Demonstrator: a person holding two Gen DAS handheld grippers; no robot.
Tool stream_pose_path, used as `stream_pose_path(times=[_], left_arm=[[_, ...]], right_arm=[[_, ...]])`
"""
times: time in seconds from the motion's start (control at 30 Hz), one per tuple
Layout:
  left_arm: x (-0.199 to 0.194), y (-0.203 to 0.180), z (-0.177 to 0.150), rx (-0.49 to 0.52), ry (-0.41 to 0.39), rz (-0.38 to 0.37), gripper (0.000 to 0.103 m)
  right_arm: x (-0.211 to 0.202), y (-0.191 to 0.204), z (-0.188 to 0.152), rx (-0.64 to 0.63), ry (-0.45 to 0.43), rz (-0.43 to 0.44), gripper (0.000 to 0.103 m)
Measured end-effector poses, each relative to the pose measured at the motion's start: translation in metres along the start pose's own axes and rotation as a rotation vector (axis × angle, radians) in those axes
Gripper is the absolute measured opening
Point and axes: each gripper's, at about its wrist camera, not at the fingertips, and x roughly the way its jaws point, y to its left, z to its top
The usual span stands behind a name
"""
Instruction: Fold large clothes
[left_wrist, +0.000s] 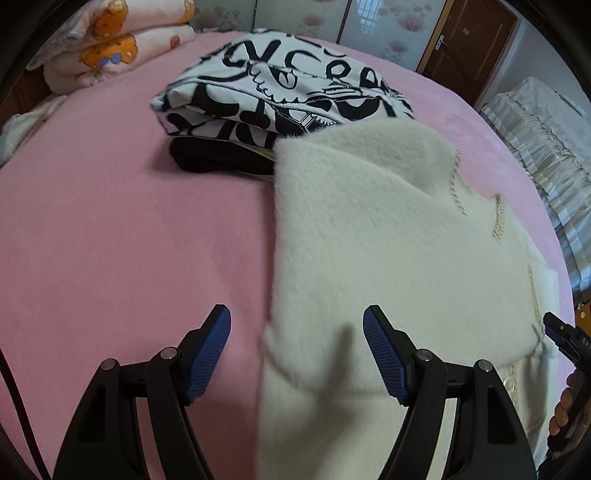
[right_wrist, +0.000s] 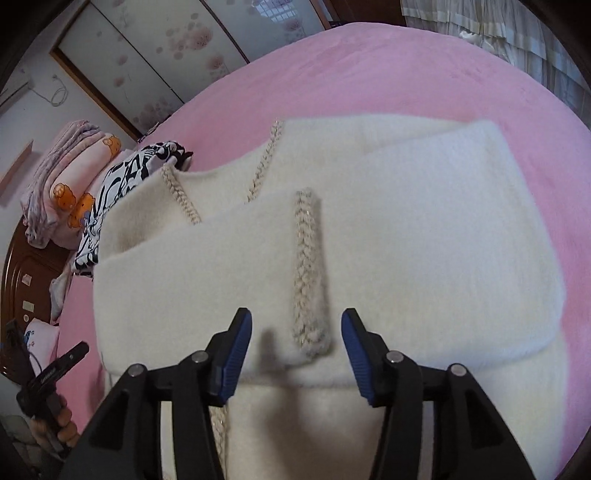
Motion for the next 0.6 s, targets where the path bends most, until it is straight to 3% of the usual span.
stream_pose_path(times=[0.23,0.27,0.3,0.33,0.4,0.43,0.47,0.5,0.6], left_arm=[[0.048,-0.005,0.042,0.031,0.053,0.013,0.073],[0.05,-0.008,0.044,0.043,0.047,0.001,0.069],[0.052,-0.011,0.046,0.055,0.041,-0.017,0.05],[0.054,-0.013,0.049,0.064,0.043,-0.031,0.039],[0.058,-0.019,0.052,0.083,0.041,0.016,0.014],[0.057,-0.021,0.052,0.09,0.033,0.022,0.012],[0.056,-0.021,0.052,0.093,0.021,0.027,0.011],[0.054,-0.022,0.053,0.096,0.01,0.032,0.01],[0.037,-0.016,0.054,0.074,-0.057,0.048,0.009]], right_arm=[[0.034,0.001,0.041,-0.015,0.022,0.004,0.051],[0.04,0.001,0.048,-0.017,0.025,0.008,0.051],[0.045,0.002,0.052,-0.022,0.025,0.007,0.051],[0.05,0.005,0.056,-0.034,0.021,0.003,0.051],[0.058,0.013,0.061,-0.077,0.013,-0.013,0.051],[0.063,0.018,0.062,-0.108,0.018,-0.022,0.045],[0.068,0.026,0.062,-0.152,0.026,-0.048,0.03],[0.071,0.033,0.062,-0.202,0.031,-0.09,0.023],[0.068,0.056,0.065,-0.3,-0.004,-0.12,0.017]])
